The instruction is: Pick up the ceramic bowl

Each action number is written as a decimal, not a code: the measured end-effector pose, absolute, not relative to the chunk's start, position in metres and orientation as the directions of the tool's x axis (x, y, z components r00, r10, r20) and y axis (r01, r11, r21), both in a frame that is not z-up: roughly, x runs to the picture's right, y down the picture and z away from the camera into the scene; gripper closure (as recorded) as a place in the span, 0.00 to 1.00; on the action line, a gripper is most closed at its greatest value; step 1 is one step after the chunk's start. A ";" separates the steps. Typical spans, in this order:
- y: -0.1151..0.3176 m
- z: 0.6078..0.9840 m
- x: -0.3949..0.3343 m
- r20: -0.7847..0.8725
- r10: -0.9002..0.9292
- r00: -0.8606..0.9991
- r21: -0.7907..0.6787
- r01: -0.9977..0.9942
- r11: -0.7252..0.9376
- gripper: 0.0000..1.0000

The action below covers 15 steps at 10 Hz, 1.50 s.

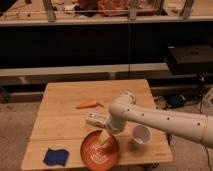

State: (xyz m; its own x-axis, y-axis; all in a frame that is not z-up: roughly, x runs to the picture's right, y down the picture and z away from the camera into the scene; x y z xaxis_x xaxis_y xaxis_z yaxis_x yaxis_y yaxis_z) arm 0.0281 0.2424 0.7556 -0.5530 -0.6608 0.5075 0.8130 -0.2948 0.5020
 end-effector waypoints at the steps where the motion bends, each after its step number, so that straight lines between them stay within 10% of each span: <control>1: 0.241 0.755 0.029 0.508 -0.662 -0.551 0.500 0.814 -0.294 0.20; 15: 0.250 0.767 0.026 0.504 -0.662 -0.554 0.499 0.813 -0.300 0.20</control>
State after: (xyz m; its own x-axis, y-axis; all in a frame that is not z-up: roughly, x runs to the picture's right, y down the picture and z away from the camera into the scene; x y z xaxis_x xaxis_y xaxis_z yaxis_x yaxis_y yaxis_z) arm 0.0261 0.2501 0.7673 -0.5540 -0.6623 0.5044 0.8130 -0.3000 0.4991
